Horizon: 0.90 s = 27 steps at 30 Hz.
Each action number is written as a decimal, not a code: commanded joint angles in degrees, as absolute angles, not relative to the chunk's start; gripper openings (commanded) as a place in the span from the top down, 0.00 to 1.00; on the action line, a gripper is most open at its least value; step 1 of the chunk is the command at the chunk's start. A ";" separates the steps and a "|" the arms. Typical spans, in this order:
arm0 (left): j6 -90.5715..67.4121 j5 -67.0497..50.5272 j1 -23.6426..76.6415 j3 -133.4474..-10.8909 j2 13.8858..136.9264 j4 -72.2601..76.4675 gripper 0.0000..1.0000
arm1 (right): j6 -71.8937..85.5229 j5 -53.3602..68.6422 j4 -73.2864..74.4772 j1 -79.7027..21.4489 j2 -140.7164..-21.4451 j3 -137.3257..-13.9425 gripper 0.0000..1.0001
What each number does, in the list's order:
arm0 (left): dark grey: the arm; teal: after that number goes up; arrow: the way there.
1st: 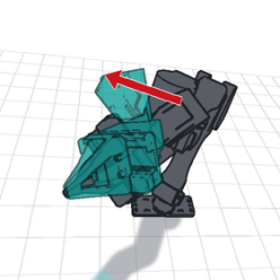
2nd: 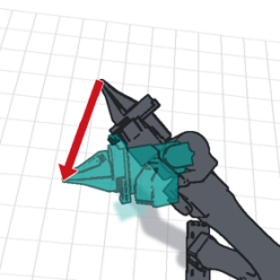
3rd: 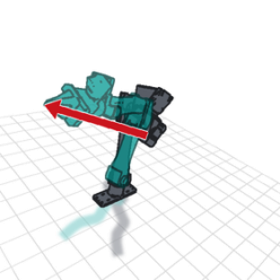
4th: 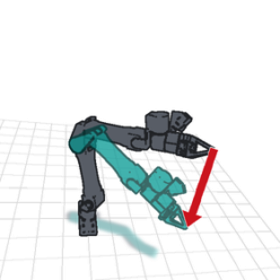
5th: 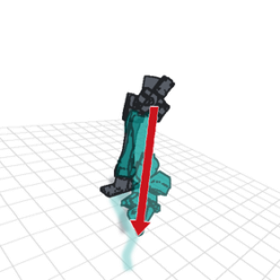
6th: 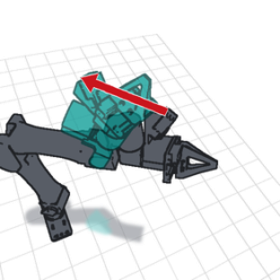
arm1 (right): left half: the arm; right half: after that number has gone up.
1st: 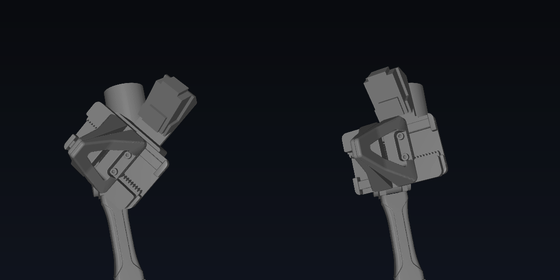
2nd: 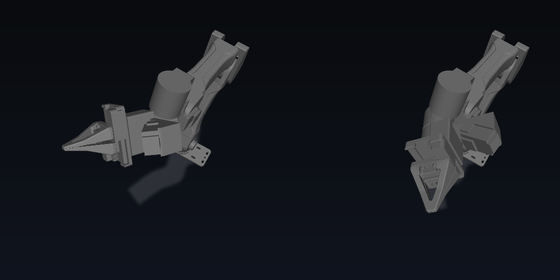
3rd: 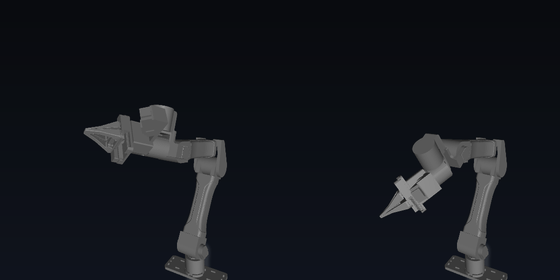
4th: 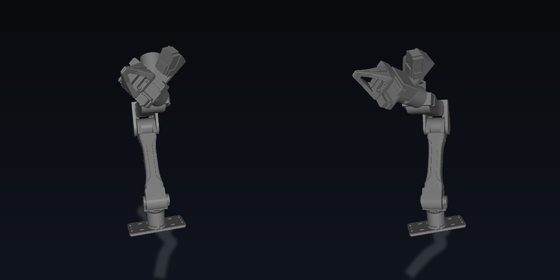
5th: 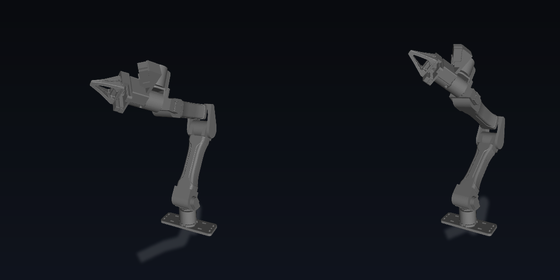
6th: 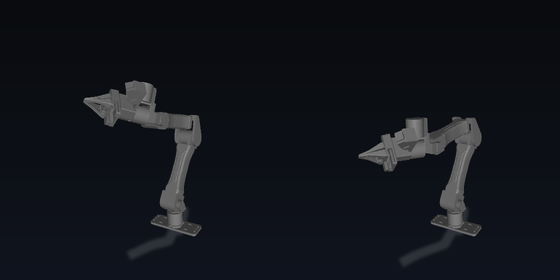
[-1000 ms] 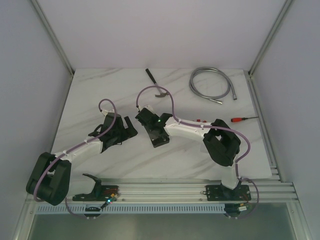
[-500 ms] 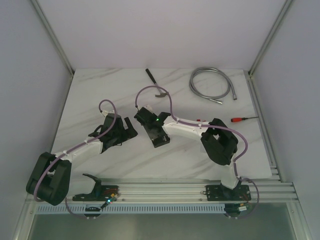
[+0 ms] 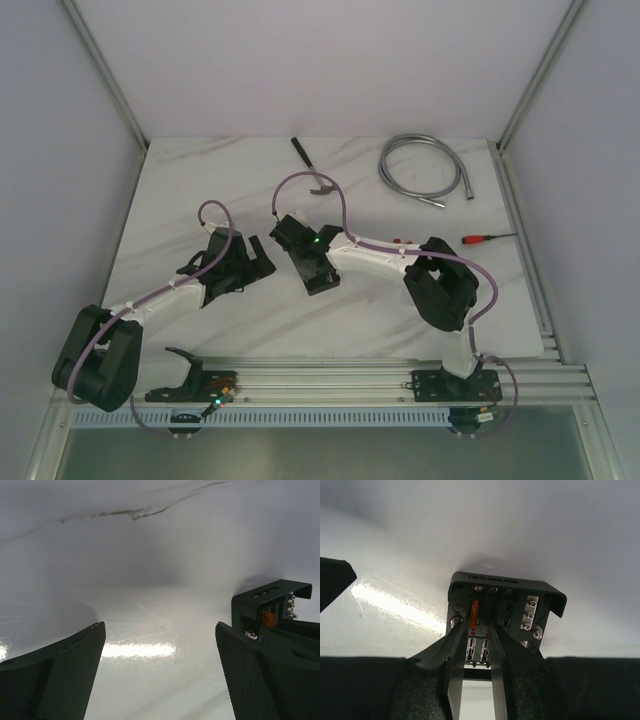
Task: Snap on the fuse box
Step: Install the fuse at the fuse box base.
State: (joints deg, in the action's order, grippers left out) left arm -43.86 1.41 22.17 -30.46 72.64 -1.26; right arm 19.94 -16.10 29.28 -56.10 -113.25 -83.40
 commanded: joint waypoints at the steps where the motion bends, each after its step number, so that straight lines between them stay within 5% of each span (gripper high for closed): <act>1: -43.77 0.29 21.89 -29.62 71.43 -0.68 0.00 | 20.44 -16.13 28.68 -56.05 -110.18 -82.55 0.68; 27: -43.90 -2.35 21.88 -29.30 71.44 -0.17 0.00 | 19.58 -14.26 27.23 -55.13 -112.45 -84.38 0.82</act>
